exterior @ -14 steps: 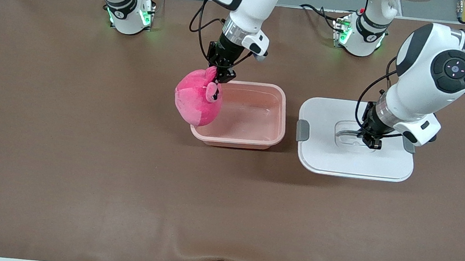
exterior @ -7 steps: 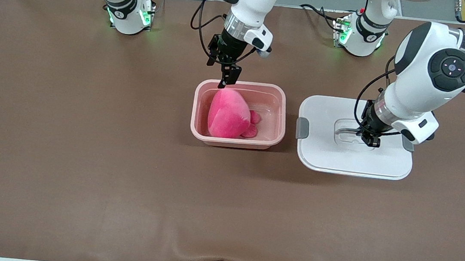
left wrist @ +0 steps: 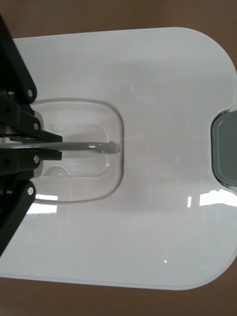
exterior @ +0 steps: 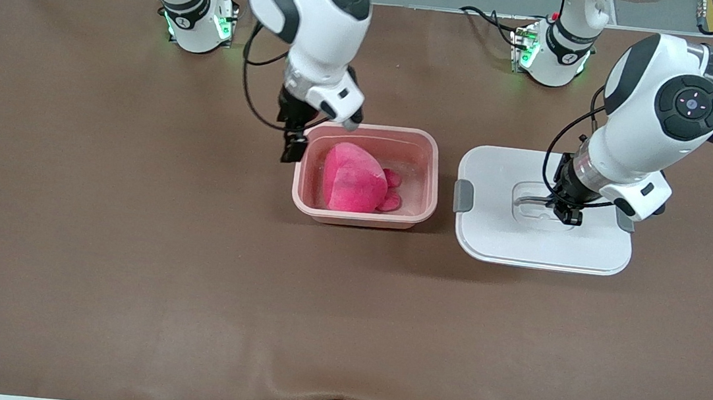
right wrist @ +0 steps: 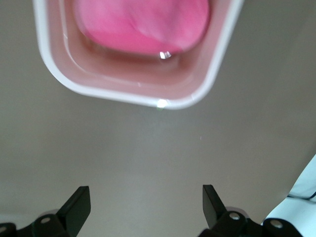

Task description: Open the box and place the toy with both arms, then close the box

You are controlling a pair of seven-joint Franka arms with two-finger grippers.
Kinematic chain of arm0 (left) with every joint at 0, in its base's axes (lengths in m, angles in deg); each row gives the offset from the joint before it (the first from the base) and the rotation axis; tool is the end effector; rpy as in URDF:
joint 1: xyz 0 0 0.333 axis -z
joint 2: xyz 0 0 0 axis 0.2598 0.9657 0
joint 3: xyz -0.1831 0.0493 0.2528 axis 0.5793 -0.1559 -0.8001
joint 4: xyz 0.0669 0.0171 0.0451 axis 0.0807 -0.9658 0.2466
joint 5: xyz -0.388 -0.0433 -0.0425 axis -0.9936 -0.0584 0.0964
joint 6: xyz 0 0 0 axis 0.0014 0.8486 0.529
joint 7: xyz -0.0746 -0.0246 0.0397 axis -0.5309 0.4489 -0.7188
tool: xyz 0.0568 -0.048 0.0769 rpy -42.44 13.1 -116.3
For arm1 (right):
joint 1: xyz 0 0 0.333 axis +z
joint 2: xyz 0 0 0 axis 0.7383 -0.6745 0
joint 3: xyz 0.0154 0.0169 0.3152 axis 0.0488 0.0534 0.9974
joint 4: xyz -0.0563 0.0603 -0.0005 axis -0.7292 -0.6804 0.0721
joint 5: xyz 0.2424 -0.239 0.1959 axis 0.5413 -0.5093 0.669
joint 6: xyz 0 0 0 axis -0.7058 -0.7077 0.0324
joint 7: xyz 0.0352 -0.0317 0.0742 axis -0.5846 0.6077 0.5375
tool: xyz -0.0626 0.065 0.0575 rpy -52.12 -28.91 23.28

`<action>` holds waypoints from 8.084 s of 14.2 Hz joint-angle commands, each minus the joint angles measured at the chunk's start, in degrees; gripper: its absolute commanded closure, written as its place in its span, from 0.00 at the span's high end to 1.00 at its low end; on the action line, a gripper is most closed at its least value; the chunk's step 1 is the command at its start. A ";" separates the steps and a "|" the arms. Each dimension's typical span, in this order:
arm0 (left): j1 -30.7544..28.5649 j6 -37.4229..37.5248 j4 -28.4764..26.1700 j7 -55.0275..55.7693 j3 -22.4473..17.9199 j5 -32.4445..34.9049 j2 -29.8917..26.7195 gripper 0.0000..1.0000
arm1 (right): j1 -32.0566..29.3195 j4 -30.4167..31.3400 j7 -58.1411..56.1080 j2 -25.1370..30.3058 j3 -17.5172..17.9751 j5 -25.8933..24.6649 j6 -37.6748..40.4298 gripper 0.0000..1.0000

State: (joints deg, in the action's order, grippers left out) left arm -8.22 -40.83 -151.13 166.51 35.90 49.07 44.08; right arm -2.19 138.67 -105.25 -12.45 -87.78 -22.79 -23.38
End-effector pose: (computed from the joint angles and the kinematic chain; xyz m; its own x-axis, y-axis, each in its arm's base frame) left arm 0.5655 -0.1800 0.4829 0.0382 0.9987 0.0328 0.9983 -0.0367 -0.0451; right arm 0.4818 0.4103 0.4645 -0.1460 0.9191 -0.3661 0.9803 0.1841 0.0712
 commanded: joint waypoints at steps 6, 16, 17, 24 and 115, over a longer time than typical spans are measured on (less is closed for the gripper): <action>0.01 -0.50 -1.38 -1.03 0.24 -0.95 -2.12 0.00 | -16.37 0.68 16.64 0.51 0.76 1.00 -0.41 1.00; 2.47 -0.67 2.48 5.91 4.36 -4.29 1.30 0.00 | -39.49 0.94 18.50 0.51 0.85 8.10 -3.65 1.00; 3.00 -0.76 3.01 7.31 4.54 -4.11 1.66 0.00 | -41.16 0.94 19.20 0.25 0.85 9.08 -5.49 1.00; 10.11 -2.08 5.91 15.14 4.54 -2.45 6.83 0.00 | -47.06 0.59 32.02 -4.40 0.85 19.35 -20.09 1.00; 19.72 -2.00 13.12 23.44 4.37 11.10 13.09 1.00 | -44.95 1.65 47.59 19.23 -0.30 19.55 12.68 1.00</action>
State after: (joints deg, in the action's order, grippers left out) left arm 13.91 -45.21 -137.51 194.88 39.73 60.37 59.59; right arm -46.43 139.73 -58.76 6.06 -88.62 -2.33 -10.50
